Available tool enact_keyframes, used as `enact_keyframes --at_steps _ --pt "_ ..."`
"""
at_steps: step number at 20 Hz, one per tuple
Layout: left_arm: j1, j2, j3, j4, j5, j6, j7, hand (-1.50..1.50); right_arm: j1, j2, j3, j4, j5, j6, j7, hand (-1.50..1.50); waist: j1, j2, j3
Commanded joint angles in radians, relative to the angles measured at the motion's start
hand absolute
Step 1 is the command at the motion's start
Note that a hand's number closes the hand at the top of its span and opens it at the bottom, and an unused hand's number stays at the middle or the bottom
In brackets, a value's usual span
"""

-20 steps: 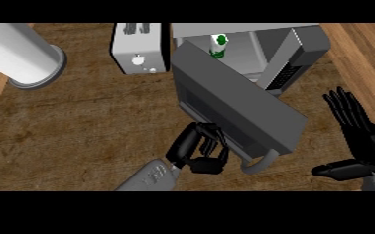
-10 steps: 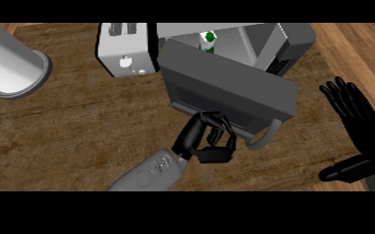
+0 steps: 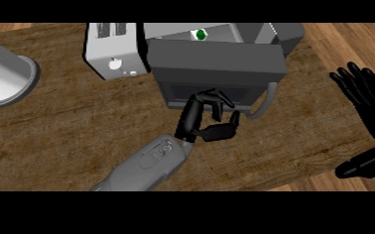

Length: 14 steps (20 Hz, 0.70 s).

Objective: Pick up the milk, place it into the microwave and close the microwave

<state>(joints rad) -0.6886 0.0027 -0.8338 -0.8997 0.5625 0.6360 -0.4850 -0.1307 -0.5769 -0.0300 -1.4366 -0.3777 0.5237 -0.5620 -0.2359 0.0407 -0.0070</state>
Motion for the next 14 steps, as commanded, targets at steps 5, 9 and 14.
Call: enact_keyframes --at_steps 5,9,14 --pt "-0.137 -0.003 0.033 0.069 0.123 0.105 0.041 -1.5 -0.084 -0.077 -0.056 -0.033 -0.012 0.013 0.005 -1.5 -0.041 0.013 0.003" --pt "-0.159 -0.003 0.07 0.075 0.176 0.143 0.037 -1.5 -0.145 -0.171 -0.109 -0.077 0.126 -0.072 -0.025 1.5 -0.057 0.021 0.0" --pt "-0.168 -0.003 0.088 0.058 0.235 0.18 -0.003 -1.5 -0.176 -0.188 -0.129 -0.074 0.15 -0.096 -0.035 1.5 -0.054 0.03 0.001"
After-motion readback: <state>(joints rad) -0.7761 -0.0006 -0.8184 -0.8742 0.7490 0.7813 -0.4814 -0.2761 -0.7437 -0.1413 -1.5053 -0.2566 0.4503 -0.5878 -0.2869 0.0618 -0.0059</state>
